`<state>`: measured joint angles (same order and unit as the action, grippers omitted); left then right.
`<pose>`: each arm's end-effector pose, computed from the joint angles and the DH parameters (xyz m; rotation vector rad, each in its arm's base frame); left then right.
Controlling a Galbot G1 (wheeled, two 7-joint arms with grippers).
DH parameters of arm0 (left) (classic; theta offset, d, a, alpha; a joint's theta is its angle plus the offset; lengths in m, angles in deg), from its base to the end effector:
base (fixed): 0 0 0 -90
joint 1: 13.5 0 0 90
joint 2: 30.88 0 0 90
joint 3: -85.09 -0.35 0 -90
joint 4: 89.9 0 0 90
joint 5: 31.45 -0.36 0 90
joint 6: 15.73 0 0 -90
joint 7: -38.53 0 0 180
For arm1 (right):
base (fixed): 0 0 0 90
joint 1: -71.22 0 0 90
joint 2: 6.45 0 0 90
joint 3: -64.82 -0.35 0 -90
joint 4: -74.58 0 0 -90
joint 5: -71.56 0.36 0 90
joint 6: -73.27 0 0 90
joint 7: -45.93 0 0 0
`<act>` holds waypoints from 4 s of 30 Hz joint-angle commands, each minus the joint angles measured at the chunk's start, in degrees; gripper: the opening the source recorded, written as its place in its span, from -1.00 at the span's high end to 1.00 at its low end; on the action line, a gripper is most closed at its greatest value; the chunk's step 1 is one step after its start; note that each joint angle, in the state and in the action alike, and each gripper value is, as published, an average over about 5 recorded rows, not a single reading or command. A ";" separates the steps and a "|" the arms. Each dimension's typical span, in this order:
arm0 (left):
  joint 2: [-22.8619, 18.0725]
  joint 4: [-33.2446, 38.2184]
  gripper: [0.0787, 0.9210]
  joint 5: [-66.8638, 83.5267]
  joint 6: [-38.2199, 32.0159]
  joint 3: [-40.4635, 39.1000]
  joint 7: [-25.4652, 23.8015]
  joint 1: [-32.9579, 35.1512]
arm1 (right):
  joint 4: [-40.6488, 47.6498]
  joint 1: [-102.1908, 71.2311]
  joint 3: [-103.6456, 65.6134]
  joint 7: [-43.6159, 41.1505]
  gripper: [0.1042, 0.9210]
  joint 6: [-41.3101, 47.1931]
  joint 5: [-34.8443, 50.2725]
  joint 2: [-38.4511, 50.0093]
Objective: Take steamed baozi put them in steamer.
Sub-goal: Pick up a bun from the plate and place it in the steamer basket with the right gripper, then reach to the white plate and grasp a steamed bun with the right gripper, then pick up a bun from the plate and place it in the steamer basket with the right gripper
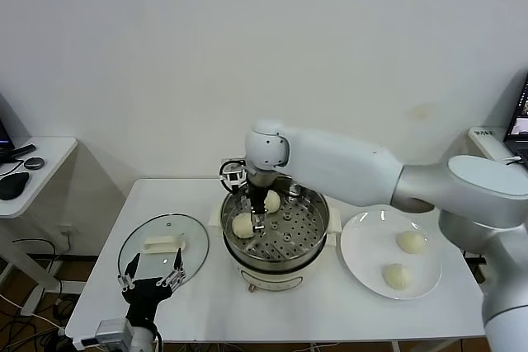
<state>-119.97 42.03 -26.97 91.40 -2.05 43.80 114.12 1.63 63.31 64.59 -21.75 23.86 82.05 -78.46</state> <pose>0.1452 0.0151 -0.2498 0.1633 -2.9130 0.0398 0.5346 0.1867 -0.0729 1.4498 -1.3308 1.3573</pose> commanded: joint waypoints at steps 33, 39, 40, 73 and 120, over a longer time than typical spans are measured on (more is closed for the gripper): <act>-0.38 -0.01 -0.77 -0.40 0.98 1.30 -0.56 4.93 | -5.15 -43.57 -39.87 -10.60 -0.76 -36.13 -29.68 40.90; -0.38 -0.96 -0.77 -0.40 1.01 1.47 -0.57 4.03 | -4.53 -42.55 -38.55 -10.73 -0.76 -35.67 -28.31 38.03; -0.37 -1.03 -0.77 -0.38 1.01 1.49 -0.57 3.97 | -4.47 -42.36 -38.40 -10.78 -0.76 -35.61 -28.25 37.76; -0.61 -1.80 -0.77 -0.48 1.00 1.53 -0.47 3.76 | -2.02 -44.63 -39.22 -8.95 -0.76 -35.61 -31.34 34.39; -1.85 -2.68 -0.77 -1.58 0.19 1.29 0.35 -0.79 | -2.61 9.68 -7.01 -11.99 0.28 -55.28 6.59 14.52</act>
<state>-121.81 39.36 -28.48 91.56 -0.72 44.21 113.58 0.01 63.65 48.47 -33.90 -15.45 76.89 -58.11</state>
